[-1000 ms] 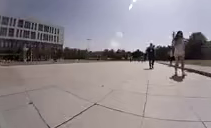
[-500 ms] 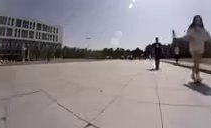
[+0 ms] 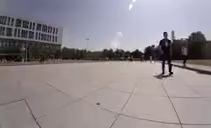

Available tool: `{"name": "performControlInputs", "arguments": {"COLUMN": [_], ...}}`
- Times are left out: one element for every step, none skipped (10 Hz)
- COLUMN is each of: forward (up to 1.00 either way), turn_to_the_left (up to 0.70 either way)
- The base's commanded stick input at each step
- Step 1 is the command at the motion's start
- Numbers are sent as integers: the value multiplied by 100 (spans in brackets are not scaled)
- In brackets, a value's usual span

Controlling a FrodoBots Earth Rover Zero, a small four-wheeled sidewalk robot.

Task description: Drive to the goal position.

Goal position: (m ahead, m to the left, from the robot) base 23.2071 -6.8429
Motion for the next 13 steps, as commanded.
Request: {"name": "performControlInputs", "arguments": {"forward": [100,100,100,100,100,100,100,100,100,100,100,100,100], "turn_to_the_left": [-26,-36,-6,0,0,0,0,0,0,0,0,0,0]}}
